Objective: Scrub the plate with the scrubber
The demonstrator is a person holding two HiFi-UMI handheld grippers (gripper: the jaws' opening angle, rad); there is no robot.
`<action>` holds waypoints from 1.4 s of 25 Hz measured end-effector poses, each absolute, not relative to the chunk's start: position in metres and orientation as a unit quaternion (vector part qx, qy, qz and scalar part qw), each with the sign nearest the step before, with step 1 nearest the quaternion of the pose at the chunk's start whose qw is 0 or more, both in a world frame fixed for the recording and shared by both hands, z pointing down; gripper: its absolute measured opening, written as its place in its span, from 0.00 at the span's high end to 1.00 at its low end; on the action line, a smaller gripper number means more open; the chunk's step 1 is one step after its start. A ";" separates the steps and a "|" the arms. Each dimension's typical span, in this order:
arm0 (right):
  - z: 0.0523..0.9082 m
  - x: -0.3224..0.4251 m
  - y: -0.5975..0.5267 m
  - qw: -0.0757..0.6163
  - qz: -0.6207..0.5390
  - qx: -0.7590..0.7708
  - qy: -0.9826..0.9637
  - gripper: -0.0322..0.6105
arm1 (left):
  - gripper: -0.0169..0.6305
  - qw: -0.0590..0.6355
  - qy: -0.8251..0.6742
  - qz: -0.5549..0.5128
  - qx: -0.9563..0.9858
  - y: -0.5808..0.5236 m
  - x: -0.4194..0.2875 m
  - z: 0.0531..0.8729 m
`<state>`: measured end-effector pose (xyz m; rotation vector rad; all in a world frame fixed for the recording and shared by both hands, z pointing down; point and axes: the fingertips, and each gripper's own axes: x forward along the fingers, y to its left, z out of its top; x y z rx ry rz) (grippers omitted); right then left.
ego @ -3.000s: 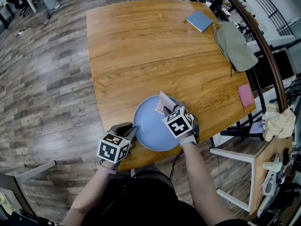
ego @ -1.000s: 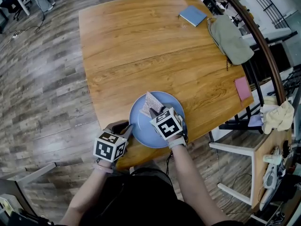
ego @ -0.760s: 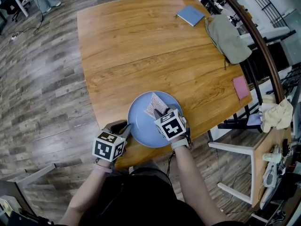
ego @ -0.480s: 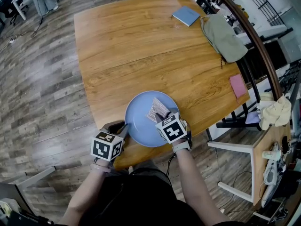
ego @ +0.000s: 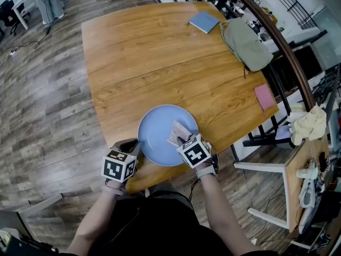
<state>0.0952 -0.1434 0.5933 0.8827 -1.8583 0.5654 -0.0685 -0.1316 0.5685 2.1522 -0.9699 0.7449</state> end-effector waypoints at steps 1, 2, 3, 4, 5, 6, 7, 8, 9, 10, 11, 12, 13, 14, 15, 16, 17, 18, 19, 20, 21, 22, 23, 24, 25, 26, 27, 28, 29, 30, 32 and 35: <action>0.593 0.096 -0.141 0.489 0.232 0.358 -0.761 0.84 | 0.93 0.326 -0.372 0.286 0.821 -0.131 -0.070 0.568; 0.593 0.097 -0.139 0.495 0.232 0.354 -0.759 0.84 | 0.93 0.325 -0.374 0.286 0.820 -0.130 -0.071 0.568; 0.591 0.098 -0.137 0.500 0.233 0.350 -0.757 0.84 | 0.93 0.324 -0.377 0.286 0.819 -0.130 -0.073 0.567; 0.588 0.099 -0.135 0.505 0.233 0.347 -0.755 0.84 | 0.93 0.323 -0.380 0.285 0.818 -0.130 -0.075 0.566; 0.584 0.101 -0.133 0.506 0.232 0.346 -0.755 0.84 | 0.93 0.322 -0.384 0.284 0.817 -0.132 -0.078 0.564; 0.579 0.102 -0.132 0.504 0.230 0.346 -0.757 0.84 | 0.93 0.320 -0.389 0.282 0.816 -0.133 -0.080 0.563; 0.576 0.104 -0.131 0.499 0.228 0.348 -0.760 0.84 | 0.94 0.319 -0.395 0.280 0.815 -0.135 -0.084 0.561; 0.572 0.107 -0.132 0.490 0.223 0.353 -0.765 0.84 | 0.96 0.317 -0.401 0.278 0.813 -0.138 -0.087 0.559; 0.568 0.110 -0.134 0.479 0.219 0.360 -0.770 0.84 | 0.98 0.316 -0.406 0.276 0.812 -0.140 -0.091 0.557; 0.564 0.113 -0.135 0.467 0.217 0.368 -0.774 0.84 | 0.98 0.314 -0.411 0.274 0.811 -0.143 -0.094 0.555; 0.560 0.115 -0.136 0.453 0.219 0.376 -0.778 0.84 | 0.98 0.312 -0.416 0.272 0.810 -0.145 -0.097 0.554; 0.556 0.117 -0.137 0.439 0.223 0.383 -0.782 0.84 | 0.98 0.310 -0.419 0.270 0.809 -0.147 -0.099 0.552; 0.553 0.119 -0.138 0.425 0.227 0.390 -0.785 0.84 | 0.98 0.307 -0.422 0.269 0.809 -0.150 -0.100 0.550; 0.551 0.122 -0.139 0.412 0.230 0.397 -0.787 0.84 | 0.98 0.304 -0.424 0.267 0.810 -0.152 -0.101 0.547; 0.549 0.124 -0.141 0.400 0.232 0.403 -0.789 0.84 | 0.98 0.301 -0.426 0.265 0.811 -0.155 -0.101 0.545; 0.546 0.126 -0.142 0.389 0.233 0.409 -0.792 0.84 | 0.98 0.297 -0.427 0.263 0.812 -0.157 -0.101 0.542; 0.543 0.128 -0.144 0.378 0.234 0.415 -0.794 0.84 | 0.98 0.293 -0.429 0.260 0.814 -0.160 -0.100 0.539; 0.539 0.130 -0.145 0.367 0.233 0.420 -0.797 0.84 | 0.98 0.288 -0.430 0.257 0.816 -0.164 -0.100 0.536; 0.535 0.131 -0.147 0.355 0.232 0.424 -0.800 0.84 | 0.98 0.282 -0.432 0.252 0.819 -0.167 -0.100 0.532; 0.530 0.132 -0.149 0.342 0.229 0.429 -0.804 0.84 | 0.98 0.275 -0.434 0.247 0.822 -0.171 -0.100 0.528; 0.525 0.133 -0.152 0.329 0.225 0.434 -0.808 0.84 | 0.98 0.267 -0.436 0.240 0.825 -0.175 -0.100 0.523; 0.519 0.134 -0.155 0.315 0.220 0.439 -0.812 0.84 | 0.98 0.258 -0.438 0.233 0.829 -0.179 -0.099 0.517; 0.512 0.135 -0.157 0.299 0.214 0.445 -0.816 0.84 | 0.98 0.248 -0.440 0.226 0.833 -0.182 -0.099 0.511; 0.505 0.136 -0.161 0.283 0.208 0.451 -0.820 0.84 | 0.98 0.238 -0.442 0.219 0.836 -0.186 -0.098 0.506; 0.498 0.136 -0.164 0.266 0.202 0.458 -0.824 0.84 | 0.98 0.229 -0.445 0.213 0.839 -0.189 -0.097 0.500; 0.491 0.136 -0.167 0.252 0.194 0.463 -0.827 0.84 | 0.98 0.220 -0.447 0.207 0.842 -0.193 -0.096 0.495; 0.484 0.136 -0.170 0.240 0.186 0.468 -0.830 0.84 | 0.98 0.212 -0.450 0.201 0.844 -0.196 -0.096 0.490; 0.478 0.136 -0.173 0.231 0.177 0.472 -0.832 0.84 | 0.98 0.205 -0.452 0.195 0.846 -0.198 -0.095 0.485; 0.473 0.136 -0.175 0.224 0.168 0.475 -0.834 0.84 | 0.98 0.198 -0.455 0.189 0.847 -0.200 -0.094 0.480; 0.468 0.136 -0.177 0.217 0.159 0.478 -0.836 0.84 | 0.98 0.191 -0.458 0.182 0.849 -0.202 -0.093 0.475; 0.456 0.136 -0.181 0.203 0.142 0.484 -0.840 0.84 | 0.98 0.176 -0.465 0.165 0.852 -0.206 -0.093 0.464; 0.439 0.136 -0.186 0.178 0.124 0.493 -0.842 0.84 | 0.98 0.159 -0.479 0.126 0.854 -0.210 -0.096 0.444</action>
